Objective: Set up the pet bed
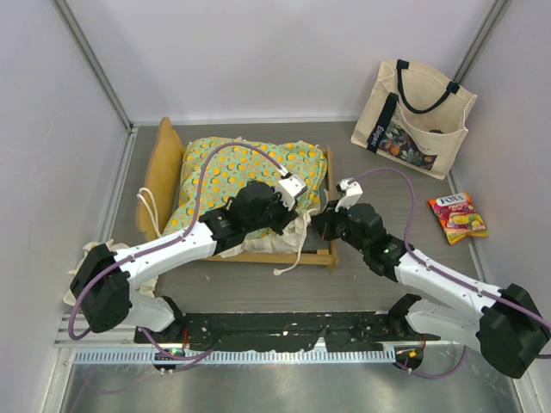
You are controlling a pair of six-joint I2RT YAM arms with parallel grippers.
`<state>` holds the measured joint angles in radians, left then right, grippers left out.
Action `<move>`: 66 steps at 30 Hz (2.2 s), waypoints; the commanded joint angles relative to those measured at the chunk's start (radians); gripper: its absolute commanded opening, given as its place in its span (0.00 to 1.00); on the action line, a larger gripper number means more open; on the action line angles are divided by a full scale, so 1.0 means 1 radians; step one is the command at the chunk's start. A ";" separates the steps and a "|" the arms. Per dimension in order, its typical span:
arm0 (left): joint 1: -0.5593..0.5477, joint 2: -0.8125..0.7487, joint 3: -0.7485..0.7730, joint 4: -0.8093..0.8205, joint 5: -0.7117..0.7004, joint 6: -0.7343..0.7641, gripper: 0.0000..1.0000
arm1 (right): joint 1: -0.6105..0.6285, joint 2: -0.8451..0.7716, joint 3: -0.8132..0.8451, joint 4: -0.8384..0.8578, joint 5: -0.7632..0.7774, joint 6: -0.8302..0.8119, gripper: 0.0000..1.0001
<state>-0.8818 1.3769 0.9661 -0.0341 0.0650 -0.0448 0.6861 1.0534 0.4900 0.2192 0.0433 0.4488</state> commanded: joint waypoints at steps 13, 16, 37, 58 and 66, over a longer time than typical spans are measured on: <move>0.012 -0.024 0.006 0.071 -0.024 0.003 0.00 | 0.004 -0.266 0.315 -0.558 -0.161 -0.099 0.01; 0.014 -0.026 0.005 0.069 -0.025 0.002 0.00 | 0.004 -0.268 0.346 -0.575 -0.207 -0.084 0.01; 0.012 -0.032 0.005 0.072 -0.025 0.005 0.00 | 0.006 -0.288 0.355 -0.428 -0.375 0.033 0.01; 0.014 -0.004 -0.004 0.050 0.076 0.000 0.00 | 0.006 -0.196 0.119 -0.431 -0.212 -0.030 0.09; 0.014 0.053 0.043 -0.076 0.150 0.003 0.00 | 0.006 -0.346 0.162 -0.665 -0.007 0.014 0.58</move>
<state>-0.8745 1.4017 0.9634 -0.0433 0.1635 -0.0452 0.6865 0.8219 0.6029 -0.3477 -0.1101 0.4393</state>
